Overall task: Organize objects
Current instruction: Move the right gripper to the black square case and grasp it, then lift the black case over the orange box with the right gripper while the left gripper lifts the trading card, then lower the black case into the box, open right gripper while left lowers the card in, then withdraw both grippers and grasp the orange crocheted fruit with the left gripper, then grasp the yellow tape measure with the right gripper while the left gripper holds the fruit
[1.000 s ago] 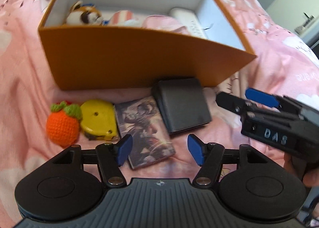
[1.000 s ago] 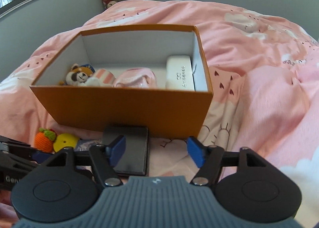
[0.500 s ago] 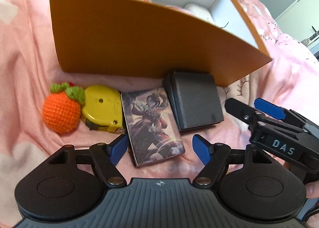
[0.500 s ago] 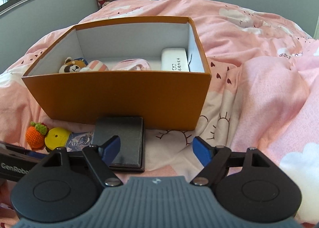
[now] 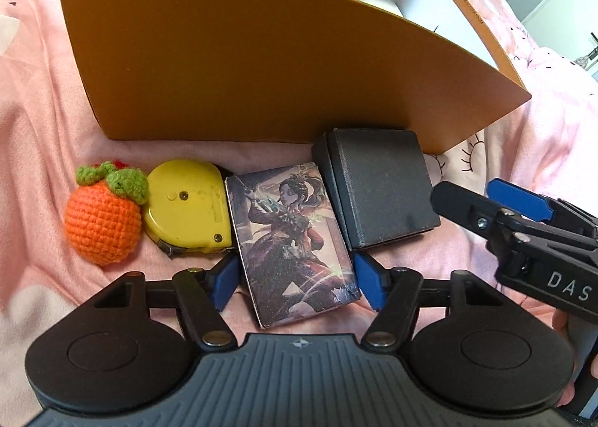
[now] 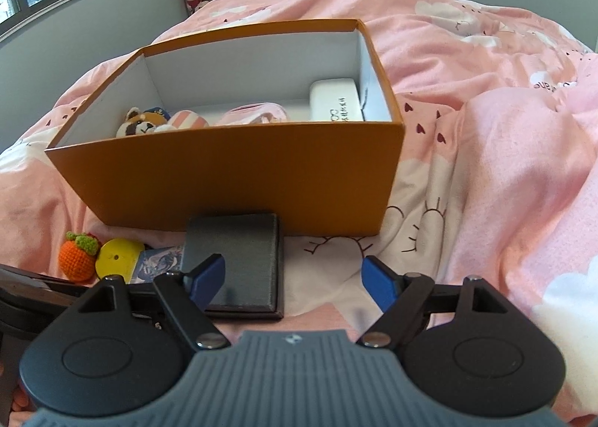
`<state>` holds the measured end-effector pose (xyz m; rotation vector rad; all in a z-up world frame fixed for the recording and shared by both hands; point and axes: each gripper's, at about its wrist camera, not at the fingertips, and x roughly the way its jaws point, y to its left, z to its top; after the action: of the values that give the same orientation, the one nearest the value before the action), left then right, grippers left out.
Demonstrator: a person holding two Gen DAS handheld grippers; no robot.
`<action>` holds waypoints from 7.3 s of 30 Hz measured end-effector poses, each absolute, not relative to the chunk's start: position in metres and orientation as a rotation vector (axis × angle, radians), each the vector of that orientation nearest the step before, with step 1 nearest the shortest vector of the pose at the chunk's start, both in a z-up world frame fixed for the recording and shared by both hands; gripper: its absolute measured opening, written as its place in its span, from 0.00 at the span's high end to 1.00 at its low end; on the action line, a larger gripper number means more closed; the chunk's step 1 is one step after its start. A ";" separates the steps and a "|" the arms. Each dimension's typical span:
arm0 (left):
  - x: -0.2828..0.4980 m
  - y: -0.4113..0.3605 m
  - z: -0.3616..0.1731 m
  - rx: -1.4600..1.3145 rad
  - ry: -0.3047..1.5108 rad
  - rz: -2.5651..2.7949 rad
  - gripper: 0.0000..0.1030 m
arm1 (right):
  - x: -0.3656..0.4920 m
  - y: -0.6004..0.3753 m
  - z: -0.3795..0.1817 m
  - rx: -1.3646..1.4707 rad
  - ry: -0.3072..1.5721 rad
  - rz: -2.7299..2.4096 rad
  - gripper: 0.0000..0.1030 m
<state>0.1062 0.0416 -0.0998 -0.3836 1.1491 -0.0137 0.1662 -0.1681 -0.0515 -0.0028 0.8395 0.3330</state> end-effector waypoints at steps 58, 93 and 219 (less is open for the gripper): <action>0.089 0.052 -0.080 -0.467 1.099 -0.063 0.33 | 0.187 -0.188 -0.068 0.102 1.041 0.306 0.26; 0.229 0.110 0.012 -0.574 0.834 -0.030 0.33 | 0.343 -0.149 0.027 0.267 0.854 0.419 0.26; 0.098 0.067 -0.071 0.062 1.033 0.119 0.55 | 0.177 -0.093 -0.039 0.045 0.826 0.620 0.46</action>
<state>0.0979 0.0669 -0.0714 0.0620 1.0333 0.1193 0.1765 -0.0932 -0.0395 0.0455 0.8263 0.6198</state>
